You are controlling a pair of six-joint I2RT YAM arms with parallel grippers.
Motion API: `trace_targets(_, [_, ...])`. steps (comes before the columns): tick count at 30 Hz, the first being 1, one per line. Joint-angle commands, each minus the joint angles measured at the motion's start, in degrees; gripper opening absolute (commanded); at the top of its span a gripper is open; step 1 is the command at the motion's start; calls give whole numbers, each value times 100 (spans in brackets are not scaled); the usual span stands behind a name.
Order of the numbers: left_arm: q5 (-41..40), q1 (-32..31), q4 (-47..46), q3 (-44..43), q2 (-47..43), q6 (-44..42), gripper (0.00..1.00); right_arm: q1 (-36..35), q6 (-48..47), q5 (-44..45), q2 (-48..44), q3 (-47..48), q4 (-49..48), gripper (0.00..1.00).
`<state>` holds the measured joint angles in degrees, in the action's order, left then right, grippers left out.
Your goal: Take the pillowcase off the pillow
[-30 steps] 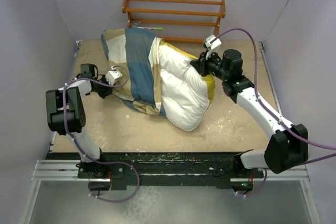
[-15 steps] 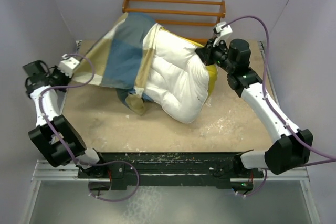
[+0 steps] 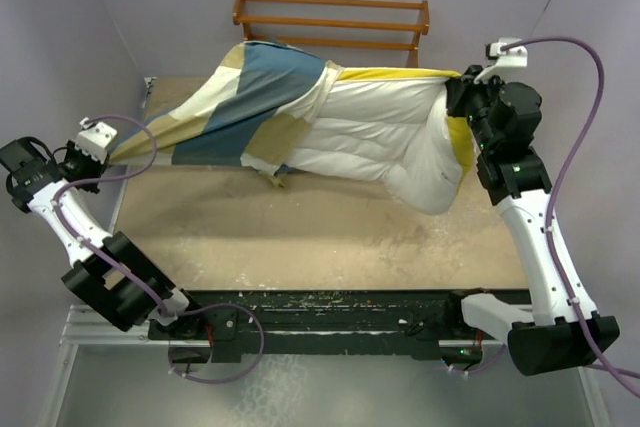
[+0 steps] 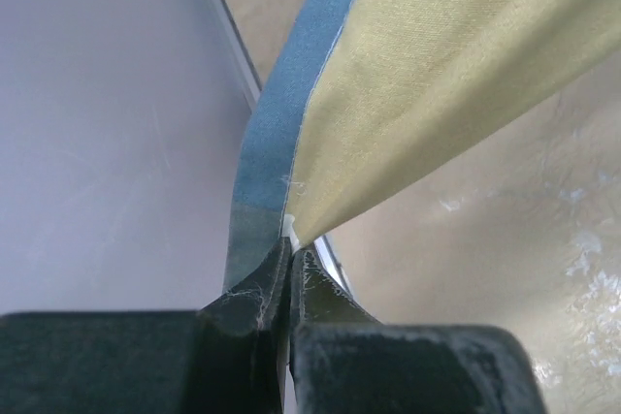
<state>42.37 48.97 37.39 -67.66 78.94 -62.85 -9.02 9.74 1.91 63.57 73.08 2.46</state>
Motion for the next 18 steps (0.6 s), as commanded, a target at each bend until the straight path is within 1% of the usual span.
trace_targets(1, [-209,183,-529,-596,-286,59,0,736,-118,2163,-350,408,-768,0])
trace_targets(4, [-147,183,-198,-850,-252,49,0,881,-392,2528,-451,182,-891,0])
trace_targets(6, [-254,183,-478,-892,-314,291,0,1035,-437,2617,-512,50,-945,0])
trace_targets(9, [-269,273,-1075,-976,-400,736,0,1170,-367,2270,-569,-42,-949,0])
trace_targets(10, [-208,278,-1090,-1083,-399,840,0,1174,-281,1903,-607,-63,-969,0])
trace_targets(11, [-67,281,-998,-1233,-398,935,0,1174,-186,1277,-685,-185,-1184,0])
trace_targets(12, [216,280,-636,-1417,-392,879,0,1174,-27,338,-807,-363,-1523,0])
trace_targets(13, [672,275,-49,-1638,-388,612,0,1174,89,-817,-914,-561,-1944,0])
trace_targets(14, [1133,256,617,-1866,-399,270,11,1167,312,-1962,-1003,-792,-2693,0])
trace_targets(15, [1647,190,1249,-2003,-442,-114,41,1100,858,-3489,-1038,-1033,-3594,0])
trace_targets(16, [1883,47,1922,-2091,-486,-549,78,958,1556,-4118,-974,-1284,-4658,0])
trace_targets(17, [1965,-169,2450,-2123,-562,-892,97,786,1961,-4324,-904,-1399,-5273,0])
trace_targets(18, [2009,-422,2804,-2117,-649,-1141,100,596,1994,-4364,-837,-1387,-5351,0])
